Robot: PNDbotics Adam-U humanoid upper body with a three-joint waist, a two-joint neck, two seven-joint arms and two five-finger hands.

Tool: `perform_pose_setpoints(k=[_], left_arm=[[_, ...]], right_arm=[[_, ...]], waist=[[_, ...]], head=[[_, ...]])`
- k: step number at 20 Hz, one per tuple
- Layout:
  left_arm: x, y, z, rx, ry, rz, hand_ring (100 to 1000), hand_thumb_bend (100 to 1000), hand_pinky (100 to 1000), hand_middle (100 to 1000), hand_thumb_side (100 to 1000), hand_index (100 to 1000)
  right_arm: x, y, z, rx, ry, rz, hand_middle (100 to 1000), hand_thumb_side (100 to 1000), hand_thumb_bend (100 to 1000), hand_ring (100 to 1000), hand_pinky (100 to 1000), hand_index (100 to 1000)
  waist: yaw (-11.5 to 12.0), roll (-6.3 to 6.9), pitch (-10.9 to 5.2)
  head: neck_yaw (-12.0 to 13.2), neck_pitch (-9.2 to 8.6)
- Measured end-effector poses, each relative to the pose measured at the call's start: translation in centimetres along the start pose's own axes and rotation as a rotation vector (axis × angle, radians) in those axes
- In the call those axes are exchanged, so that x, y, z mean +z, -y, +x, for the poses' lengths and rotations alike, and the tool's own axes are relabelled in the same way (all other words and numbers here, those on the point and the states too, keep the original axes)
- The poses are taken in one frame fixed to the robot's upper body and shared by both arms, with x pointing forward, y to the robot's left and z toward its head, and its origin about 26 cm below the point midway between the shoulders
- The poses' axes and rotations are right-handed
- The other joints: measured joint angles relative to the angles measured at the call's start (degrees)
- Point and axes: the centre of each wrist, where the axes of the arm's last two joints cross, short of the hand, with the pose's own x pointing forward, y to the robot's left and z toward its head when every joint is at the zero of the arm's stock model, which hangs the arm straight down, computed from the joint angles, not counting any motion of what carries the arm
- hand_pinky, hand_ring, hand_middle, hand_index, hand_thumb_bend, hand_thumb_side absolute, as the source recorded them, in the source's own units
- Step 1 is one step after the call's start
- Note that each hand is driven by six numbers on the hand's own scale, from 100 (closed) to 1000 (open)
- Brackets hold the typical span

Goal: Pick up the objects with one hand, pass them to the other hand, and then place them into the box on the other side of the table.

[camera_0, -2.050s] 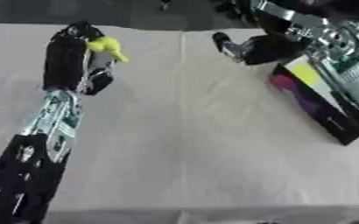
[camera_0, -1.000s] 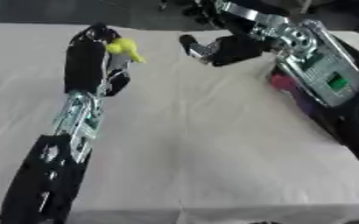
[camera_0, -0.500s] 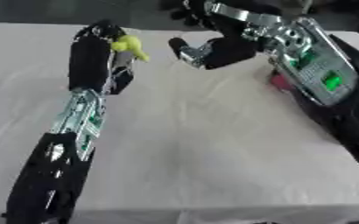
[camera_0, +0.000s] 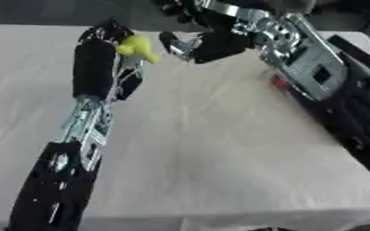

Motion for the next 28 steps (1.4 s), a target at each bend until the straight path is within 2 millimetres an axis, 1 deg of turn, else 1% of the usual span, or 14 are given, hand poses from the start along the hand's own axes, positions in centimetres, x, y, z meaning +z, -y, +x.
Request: perform_pose_setpoints(k=[3,4,7,9,17,21,25,27,28], left_arm=[[-0.1,0.1,0.4,-0.007,0.002,0.008,562,100,618,502,100,526],[-0.1,0.0,0.5,-0.014,0.007,0.01,566,100,619,504,100,527],[-0.5,-0.1,0.7,-0.041,0.039,0.023,572,100,620,507,100,531],[-0.8,-0.3,0.9,-0.057,0.069,0.031,570,100,618,506,100,531],[-1.1,-0.3,1.6,-0.048,0.12,0.058,566,100,618,504,100,531],[-1.2,-0.2,1.6,-0.04,0.14,0.069,563,100,616,502,100,531],[-1.2,-0.1,1.6,-0.034,0.145,0.073,557,100,609,496,100,530],[-1.2,-0.1,1.6,-0.03,0.143,0.077,556,100,608,495,100,529],[-1.2,-0.1,1.6,-0.028,0.142,0.08,555,100,606,493,100,529]], right_arm=[[-0.2,-0.1,0.0,-0.006,-0.004,-0.001,1000,421,100,1000,1000,1000],[-0.3,-0.1,0.1,-0.009,-0.003,0.0,1000,449,100,1000,1000,1000],[-0.4,-0.2,0.2,-0.025,-0.009,0.016,1000,474,100,1000,1000,1000],[-0.4,-0.3,0.2,-0.038,-0.017,0.031,1000,524,100,1000,1000,1000],[-0.8,-0.7,0.6,-0.065,-0.04,0.087,1000,569,100,1000,1000,1000],[-0.9,-0.8,0.7,-0.069,-0.043,0.096,1000,548,100,1000,1000,1000],[-0.9,-0.8,0.7,-0.064,-0.041,0.093,1000,506,100,1000,1000,1000],[-0.9,-0.8,0.6,-0.054,-0.04,0.088,1000,476,100,1000,1000,1000],[-0.9,-0.8,0.6,-0.048,-0.04,0.085,1000,407,100,1000,1000,1000]], waist=[[0.15,-0.17,0.0],[0.2,-0.17,0.0],[0.26,-0.27,0.0],[0.14,-0.35,0.0],[-0.26,-0.75,0.0],[-0.33,-0.75,0.0],[-0.47,-0.79,0.0],[-0.56,-0.8,0.0],[-0.57,-0.8,0.01]], head=[[-0.39,0.0],[-0.53,0.0],[-0.77,0.0],[-0.78,0.0],[-0.83,0.0],[-0.77,0.0],[-0.69,0.0],[-0.63,0.0],[-0.59,0.0]])
